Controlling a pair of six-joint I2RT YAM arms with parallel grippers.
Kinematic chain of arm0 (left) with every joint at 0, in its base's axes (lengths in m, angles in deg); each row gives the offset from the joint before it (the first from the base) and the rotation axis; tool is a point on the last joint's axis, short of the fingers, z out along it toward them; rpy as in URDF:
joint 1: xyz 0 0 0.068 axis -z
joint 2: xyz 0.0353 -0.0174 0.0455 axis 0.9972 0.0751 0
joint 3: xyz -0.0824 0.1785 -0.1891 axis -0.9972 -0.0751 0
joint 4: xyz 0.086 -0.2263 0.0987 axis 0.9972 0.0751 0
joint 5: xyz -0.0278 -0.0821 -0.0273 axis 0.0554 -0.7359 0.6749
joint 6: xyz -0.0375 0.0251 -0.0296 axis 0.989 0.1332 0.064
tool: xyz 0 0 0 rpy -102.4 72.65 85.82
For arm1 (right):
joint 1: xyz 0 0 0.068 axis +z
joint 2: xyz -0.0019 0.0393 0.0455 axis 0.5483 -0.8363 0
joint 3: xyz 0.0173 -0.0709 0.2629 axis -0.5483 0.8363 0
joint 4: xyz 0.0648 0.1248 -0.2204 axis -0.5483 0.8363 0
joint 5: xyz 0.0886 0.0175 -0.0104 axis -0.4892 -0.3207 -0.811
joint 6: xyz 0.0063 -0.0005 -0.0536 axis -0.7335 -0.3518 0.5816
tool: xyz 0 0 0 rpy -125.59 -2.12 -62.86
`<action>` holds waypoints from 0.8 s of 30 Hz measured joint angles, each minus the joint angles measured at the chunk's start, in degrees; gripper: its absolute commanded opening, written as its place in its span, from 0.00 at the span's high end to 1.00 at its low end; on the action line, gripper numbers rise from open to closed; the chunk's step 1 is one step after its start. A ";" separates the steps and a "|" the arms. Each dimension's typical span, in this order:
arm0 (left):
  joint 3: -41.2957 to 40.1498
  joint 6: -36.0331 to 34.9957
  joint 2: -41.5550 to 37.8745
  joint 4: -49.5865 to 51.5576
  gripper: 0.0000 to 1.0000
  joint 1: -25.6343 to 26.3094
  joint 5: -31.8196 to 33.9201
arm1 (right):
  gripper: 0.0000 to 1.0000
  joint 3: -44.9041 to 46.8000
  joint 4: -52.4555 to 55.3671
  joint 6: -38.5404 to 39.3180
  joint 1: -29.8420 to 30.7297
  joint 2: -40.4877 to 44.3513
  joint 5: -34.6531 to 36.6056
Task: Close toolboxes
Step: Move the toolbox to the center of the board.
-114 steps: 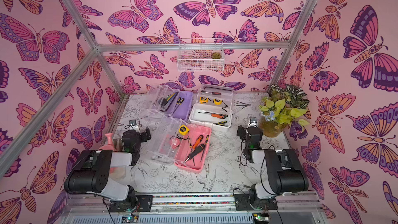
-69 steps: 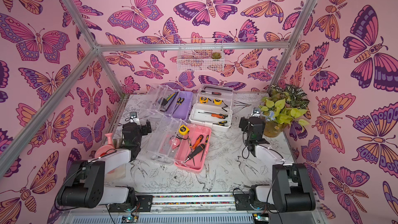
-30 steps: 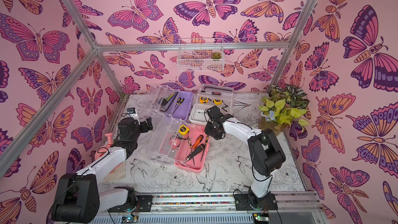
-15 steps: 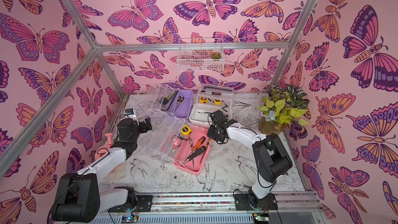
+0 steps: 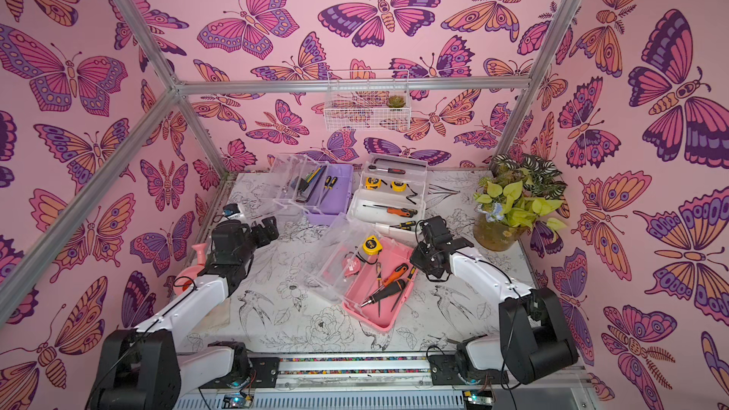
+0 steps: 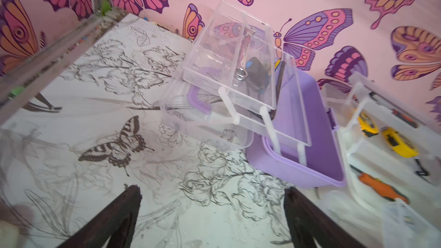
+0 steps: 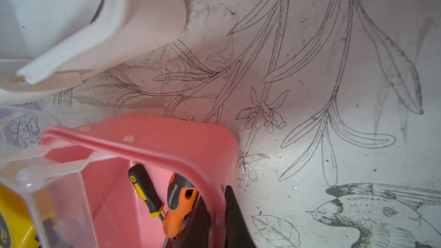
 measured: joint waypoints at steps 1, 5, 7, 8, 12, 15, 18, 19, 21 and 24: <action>-0.17 1.68 -0.87 1.44 0.13 0.00 -1.07 | 1.00 0.00 0.00 0.22 -0.15 0.00 -0.26; -0.48 9.09 -5.05 9.90 0.19 0.00 -5.81 | 1.00 0.00 -0.17 1.29 -0.85 0.00 -1.27; -1.14 12.26 -7.37 13.55 0.23 0.00 -7.78 | 1.00 0.00 -0.35 1.66 -1.14 0.00 -1.70; -1.66 13.81 -8.61 15.87 0.27 0.02 -8.81 | 1.00 0.00 -0.48 1.77 -1.22 0.00 -1.86; -2.84 17.66 -11.80 24.33 0.29 0.66 -11.43 | 1.00 0.00 -0.79 2.34 -1.51 -0.02 -2.47; -3.19 19.39 -13.46 29.99 0.31 1.88 -13.33 | 1.00 0.00 -1.05 2.67 -1.55 -0.02 -2.56; -4.37 21.59 -14.19 33.00 0.33 3.96 -15.43 | 1.00 0.00 -1.25 2.73 -1.55 -0.02 -2.58; -4.76 22.38 -14.03 33.70 0.34 4.90 -16.15 | 1.00 0.00 -1.36 2.75 -1.55 -0.02 -2.58; -5.31 23.56 -13.20 34.53 0.35 6.88 -17.18 | 1.00 0.02 -1.44 2.75 -1.55 -0.02 -2.60; -5.35 24.74 -11.04 34.40 0.36 9.20 -18.67 | 1.00 0.02 -1.49 2.75 -1.55 -0.02 -2.62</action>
